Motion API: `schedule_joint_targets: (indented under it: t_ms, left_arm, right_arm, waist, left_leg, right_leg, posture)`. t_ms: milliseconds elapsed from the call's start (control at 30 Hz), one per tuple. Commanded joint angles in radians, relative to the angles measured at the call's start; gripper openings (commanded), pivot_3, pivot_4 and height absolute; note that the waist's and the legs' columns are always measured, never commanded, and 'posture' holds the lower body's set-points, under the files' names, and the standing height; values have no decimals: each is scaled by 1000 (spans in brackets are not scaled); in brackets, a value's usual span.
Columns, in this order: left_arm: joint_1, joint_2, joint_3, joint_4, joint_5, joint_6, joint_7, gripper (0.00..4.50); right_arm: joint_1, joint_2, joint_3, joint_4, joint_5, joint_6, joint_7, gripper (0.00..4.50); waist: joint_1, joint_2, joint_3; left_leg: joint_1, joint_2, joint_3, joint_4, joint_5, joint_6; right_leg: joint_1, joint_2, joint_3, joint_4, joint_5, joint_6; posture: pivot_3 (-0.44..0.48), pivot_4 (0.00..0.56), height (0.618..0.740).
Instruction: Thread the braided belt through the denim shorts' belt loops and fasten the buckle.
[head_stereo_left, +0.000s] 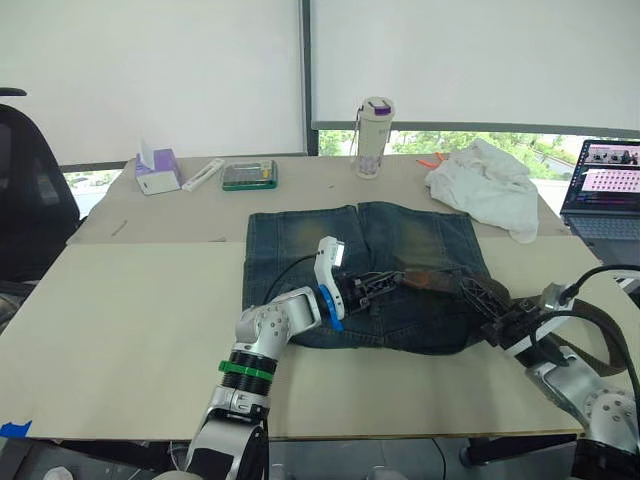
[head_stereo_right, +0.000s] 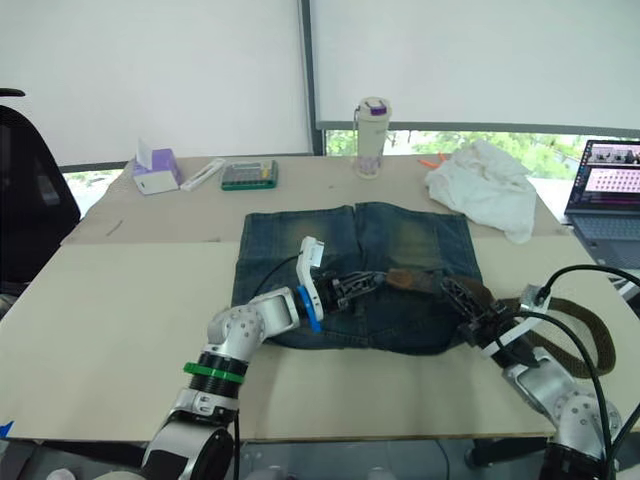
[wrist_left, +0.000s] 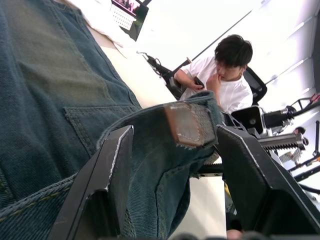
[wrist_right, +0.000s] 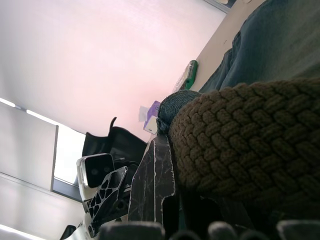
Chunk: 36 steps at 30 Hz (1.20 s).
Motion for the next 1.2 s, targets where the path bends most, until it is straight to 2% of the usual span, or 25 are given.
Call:
schedule_joint_targets:
  t_ms: [33, 300, 400, 600, 667, 733, 900, 1067, 1100, 1200]
  left_arm:
    - [-36, -32, -15, 19, -1, -2, -22, 2787]
    - [-59, -84, -3, 70, -17, -23, -15, 2787]
    - [-55, -83, -5, 72, -11, -31, -16, 1998]
    - [-31, -94, -44, 59, 4, -32, -20, 29]
    - [-27, -95, -50, 56, 2, -31, -24, 29]
    - [-25, -94, -55, 54, 2, -33, -26, 0]
    - [-28, -84, -65, 52, 6, -40, -26, 0]
    - [-28, -70, -56, 46, 2, -42, -12, 0]
    - [-27, -66, -52, 46, 2, -42, -7, 0]
    - [-20, -40, -63, 49, 34, -53, 5, 0]
  right_arm:
    - [-8, -3, -7, -52, 38, -15, 8, 0]
    - [12, -21, 19, -63, -6, -26, 9, 0]
    - [28, -23, 24, -73, -18, -27, 17, 0]
    - [55, -29, 48, -101, -37, -35, 39, 0]
    - [56, -30, 52, -102, -45, -37, 42, 0]
    - [58, -31, 56, -104, -55, -44, 48, 802]
    - [77, -38, 22, -114, -70, -81, 68, 2457]
    - [156, -49, -36, -183, -37, -99, 76, 4236]
    - [174, -47, -41, -207, -28, -97, 78, 4479]
    - [255, -53, -5, -310, -56, -93, 93, 4479]
  waist:
    - [0, 0, 0]
    - [-2, -1, 0]
    - [0, -1, 1]
    - [0, -2, 1]
    - [0, -2, 1]
    - [0, -2, 1]
    - [1, -3, 2]
    - [4, -4, 2]
    - [6, -4, 2]
    - [5, -4, 2]
  left_leg:
    - [0, 0, 0, 0, 0, 0]
    - [0, 0, 0, 0, 0, 0]
    - [0, 0, 0, 0, 0, 0]
    - [0, 0, 0, 0, 0, 0]
    - [0, 0, 0, 0, 0, 0]
    - [0, 0, 0, 0, 0, 0]
    - [0, 0, 0, 0, 0, 0]
    - [-1, 0, 0, 0, 0, 0]
    - [-1, 0, 0, 0, 0, 0]
    - [-1, 0, 0, 0, 0, 0]
  right_leg:
    - [0, 0, 1, 0, 0, 0]
    - [0, 1, 1, 0, 0, 0]
    - [0, 1, 1, -1, 0, 0]
    - [0, 1, 1, -1, 0, 0]
    - [0, 1, 1, -1, 0, 0]
    - [0, 1, 1, -1, 0, 0]
    - [0, 1, 1, -1, 0, 1]
    - [0, 1, 2, -2, 0, 1]
    - [0, 1, 2, -2, 0, 1]
    - [0, 1, 3, -2, 0, 1]
  posture:
    - [0, 150, 740]
    - [0, 150, 740]
    - [0, 150, 740]
    - [0, 150, 740]
    - [0, 150, 740]
    - [0, 150, 740]
    - [0, 150, 740]
    - [0, 150, 740]
    - [0, 150, 740]
    - [0, 150, 740]
